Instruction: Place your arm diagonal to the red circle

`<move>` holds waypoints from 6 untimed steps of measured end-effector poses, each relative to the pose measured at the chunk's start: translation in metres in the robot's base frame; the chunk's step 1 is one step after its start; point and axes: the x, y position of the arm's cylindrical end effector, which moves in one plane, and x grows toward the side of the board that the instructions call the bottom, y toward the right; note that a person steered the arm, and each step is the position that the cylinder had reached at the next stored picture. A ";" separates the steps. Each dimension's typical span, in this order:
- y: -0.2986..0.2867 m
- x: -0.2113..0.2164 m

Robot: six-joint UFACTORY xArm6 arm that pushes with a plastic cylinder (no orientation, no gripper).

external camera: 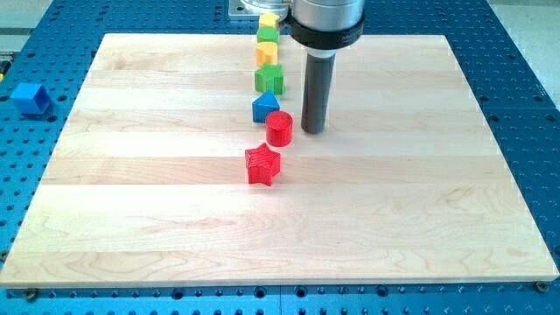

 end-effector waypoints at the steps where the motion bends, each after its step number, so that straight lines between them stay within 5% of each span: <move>1: -0.023 0.003; 3: -0.017 0.003; 4: 0.004 0.078; 5: -0.030 0.167; 6: -0.151 0.166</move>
